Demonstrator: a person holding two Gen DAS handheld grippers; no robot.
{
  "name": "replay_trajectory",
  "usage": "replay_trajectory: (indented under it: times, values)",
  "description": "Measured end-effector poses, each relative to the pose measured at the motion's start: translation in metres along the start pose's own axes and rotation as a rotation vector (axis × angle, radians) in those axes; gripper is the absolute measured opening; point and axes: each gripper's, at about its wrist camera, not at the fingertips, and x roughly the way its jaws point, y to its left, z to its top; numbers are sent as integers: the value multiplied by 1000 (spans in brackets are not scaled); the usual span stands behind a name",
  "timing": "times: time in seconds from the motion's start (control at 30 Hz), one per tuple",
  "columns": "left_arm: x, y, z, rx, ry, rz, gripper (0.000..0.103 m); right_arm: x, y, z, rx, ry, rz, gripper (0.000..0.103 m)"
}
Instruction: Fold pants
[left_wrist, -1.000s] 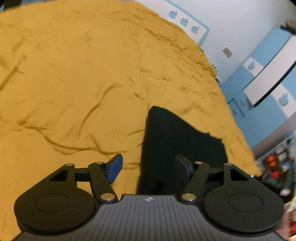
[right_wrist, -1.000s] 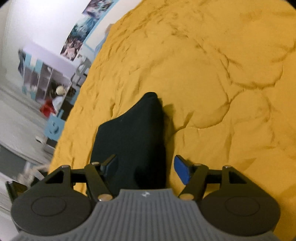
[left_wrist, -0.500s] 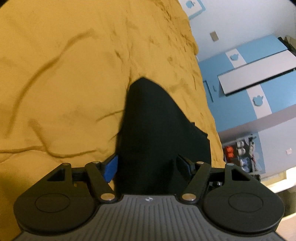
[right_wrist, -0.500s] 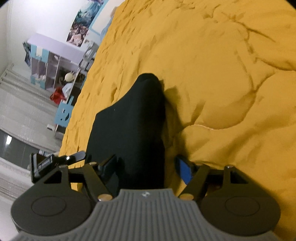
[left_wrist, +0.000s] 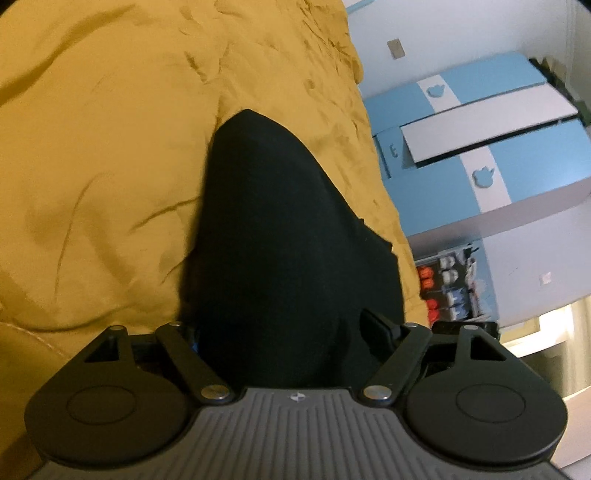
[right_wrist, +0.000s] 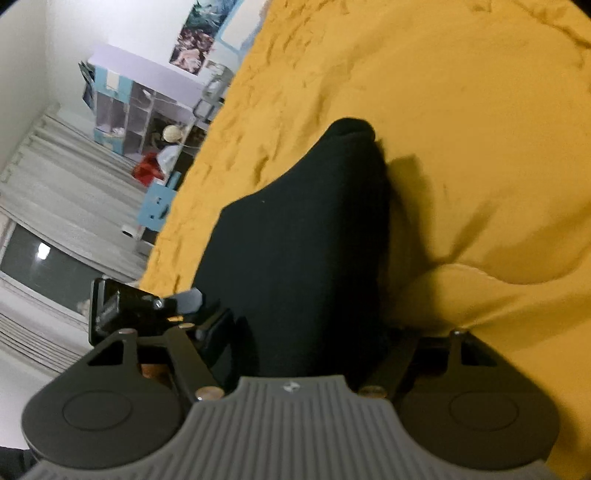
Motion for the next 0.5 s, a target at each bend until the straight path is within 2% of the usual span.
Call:
replay_trajectory:
  times: [0.03,0.07,0.1,0.13,0.23,0.33,0.5]
  values:
    - [-3,0,-2,1,-1,5,88,2,1,0,1,5,1,41]
    - [-4,-1,-2,-5,-6,11,83,2,1,-1,9,8,12,36]
    - [-5,-2,-2,-16,-14,25,71,-2,3,0,16,8,28,29]
    - [-7,-2,-2,-35,-19,39,55,-4,5,0,17,5,40,26]
    - [-18,1,-4,-93,-32,10,39,-9,12,1,7,-6,52,23]
    - [-33,-19,-11,-43,-55,-8,34,-18,21,-1,10,-18,75,22]
    - [-62,-57,-33,-15,-85,-62,33,-56,47,-10,7,-54,116,22]
